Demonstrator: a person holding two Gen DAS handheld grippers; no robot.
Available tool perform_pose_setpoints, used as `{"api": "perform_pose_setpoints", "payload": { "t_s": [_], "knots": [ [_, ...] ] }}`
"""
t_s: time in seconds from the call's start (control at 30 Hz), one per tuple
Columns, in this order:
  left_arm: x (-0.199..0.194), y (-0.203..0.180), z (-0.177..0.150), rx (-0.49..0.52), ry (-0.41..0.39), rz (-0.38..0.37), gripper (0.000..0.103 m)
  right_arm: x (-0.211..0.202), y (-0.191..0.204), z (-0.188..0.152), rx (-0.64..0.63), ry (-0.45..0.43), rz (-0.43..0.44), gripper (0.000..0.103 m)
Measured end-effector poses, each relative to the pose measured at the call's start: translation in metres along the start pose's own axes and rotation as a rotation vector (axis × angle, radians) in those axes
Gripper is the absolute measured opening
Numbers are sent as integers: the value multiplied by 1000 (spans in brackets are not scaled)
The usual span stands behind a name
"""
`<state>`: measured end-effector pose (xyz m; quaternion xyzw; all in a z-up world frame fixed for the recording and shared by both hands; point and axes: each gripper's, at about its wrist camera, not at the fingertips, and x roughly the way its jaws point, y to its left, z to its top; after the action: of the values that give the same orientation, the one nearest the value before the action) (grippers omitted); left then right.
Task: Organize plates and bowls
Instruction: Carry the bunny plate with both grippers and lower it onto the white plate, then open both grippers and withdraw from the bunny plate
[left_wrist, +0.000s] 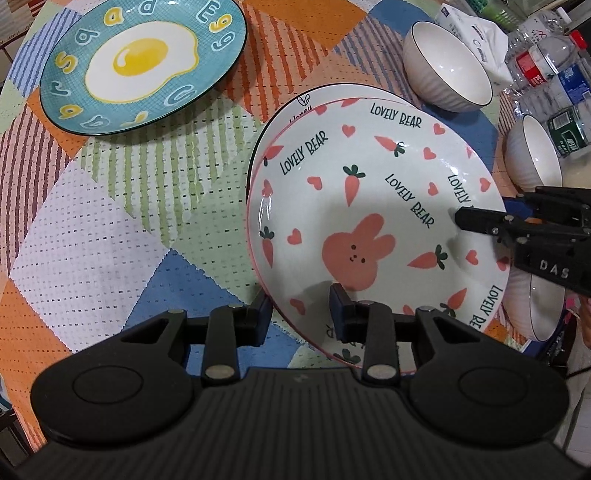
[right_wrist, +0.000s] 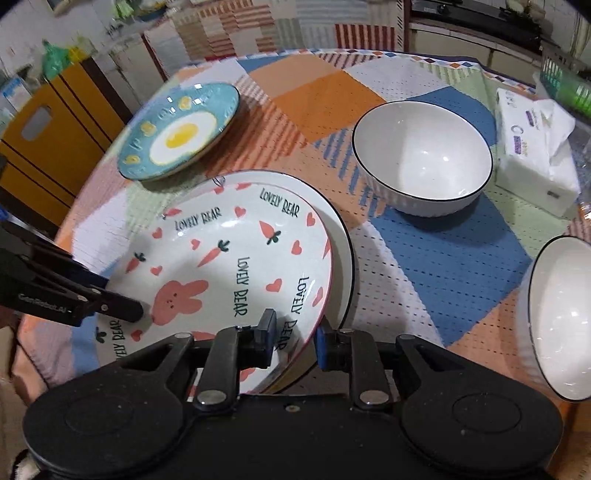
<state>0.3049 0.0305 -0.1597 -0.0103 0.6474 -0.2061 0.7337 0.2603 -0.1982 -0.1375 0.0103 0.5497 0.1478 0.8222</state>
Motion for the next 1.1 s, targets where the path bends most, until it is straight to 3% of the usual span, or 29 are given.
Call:
{"api": "perform_pose_setpoints", "payload": {
  "t_s": [0.3, 0.53, 0.87, 1.1],
  "knots": [
    [6, -12, -1, 20, -2, 44, 30, 13, 34, -1, -120, 40, -266, 36],
    [1, -10, -1, 13, -13, 38, 30, 20, 52, -11, -253, 1, -382, 35],
    [-57, 2, -7, 18, -140, 24, 30, -33, 41, -4, -102, -187, -241, 34],
    [-102, 29, -10, -9, -285, 147, 33, -66, 55, 16, -121, -289, -88, 40]
  ]
}}
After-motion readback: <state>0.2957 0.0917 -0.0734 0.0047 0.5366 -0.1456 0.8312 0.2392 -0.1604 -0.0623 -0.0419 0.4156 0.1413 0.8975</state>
